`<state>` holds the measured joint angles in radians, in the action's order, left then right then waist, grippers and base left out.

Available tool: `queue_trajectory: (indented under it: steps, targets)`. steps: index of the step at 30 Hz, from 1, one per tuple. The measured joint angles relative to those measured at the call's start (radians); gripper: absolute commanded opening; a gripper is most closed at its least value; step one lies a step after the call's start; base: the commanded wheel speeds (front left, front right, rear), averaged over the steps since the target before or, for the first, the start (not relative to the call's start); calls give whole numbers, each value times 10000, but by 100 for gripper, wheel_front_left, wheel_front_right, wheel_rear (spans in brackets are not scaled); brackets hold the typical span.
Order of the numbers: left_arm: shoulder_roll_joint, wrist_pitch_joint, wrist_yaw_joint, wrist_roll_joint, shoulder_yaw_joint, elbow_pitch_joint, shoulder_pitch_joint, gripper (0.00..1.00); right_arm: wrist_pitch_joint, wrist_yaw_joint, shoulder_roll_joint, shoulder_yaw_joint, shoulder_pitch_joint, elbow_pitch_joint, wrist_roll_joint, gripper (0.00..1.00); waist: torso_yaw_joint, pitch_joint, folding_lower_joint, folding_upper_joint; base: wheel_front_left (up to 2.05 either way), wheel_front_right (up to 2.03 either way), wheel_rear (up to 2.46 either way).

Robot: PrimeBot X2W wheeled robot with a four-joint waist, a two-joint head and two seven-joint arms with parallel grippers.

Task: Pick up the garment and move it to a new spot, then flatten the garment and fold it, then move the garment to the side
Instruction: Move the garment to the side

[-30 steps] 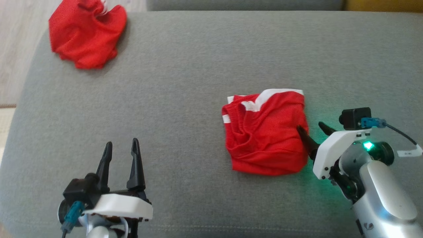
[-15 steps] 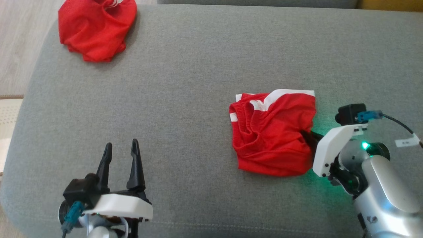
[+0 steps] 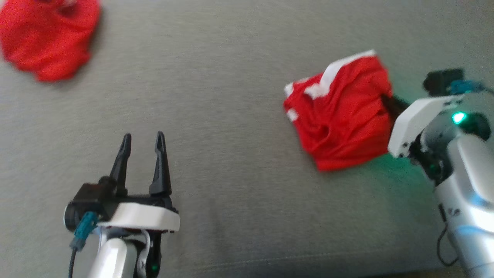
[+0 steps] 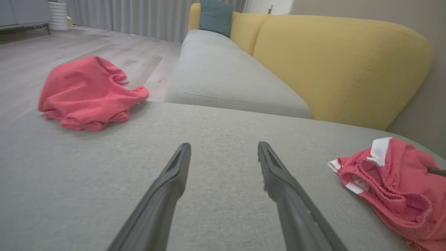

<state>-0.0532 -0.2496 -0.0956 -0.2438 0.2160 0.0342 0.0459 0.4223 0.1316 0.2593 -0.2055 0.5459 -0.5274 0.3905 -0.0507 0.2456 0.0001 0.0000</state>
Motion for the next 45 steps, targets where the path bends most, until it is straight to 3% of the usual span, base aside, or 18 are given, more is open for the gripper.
queue_trajectory:
  steps: [9, 15, 21, 28, 38, 45]
  targets:
    - [-188, 0, 242, 479, -8, 10, 585, 100, -685, 0, -23, 428, 658, -171, -136, 0, -1961, 776, 0, 0, 0, 0, 0]
    - [-545, 127, 313, 688, 48, -88, 989, 100, -1243, 0, -391, 453, 1042, -568, -138, 0, -3288, 1377, 1, 0, 0, 0, 0]
    - [-702, 370, 311, 767, 130, -395, 1098, 100, -1689, 0, -566, 431, 1530, -1034, -151, 0, -3969, 1981, 1, 0, 0, 0, 0]
    - [-734, 426, 236, 767, 119, -665, 1228, 100, -1906, 0, -405, 487, 2547, -1697, -704, 0, -3605, 2149, 0, 0, 0, 0, 0]
    - [-708, 320, 163, 738, 75, -717, 1276, 100, -2036, 0, 698, 1735, 4321, -3599, -2357, 0, -2630, 2326, 0, 0, 0, 0, 0]
    - [-681, 194, 161, 736, 94, -721, 1498, 100, -2176, 0, 1260, 2253, 4919, -4236, -3551, 0, -2191, 2571, 0, 0, 0, 0, 0]
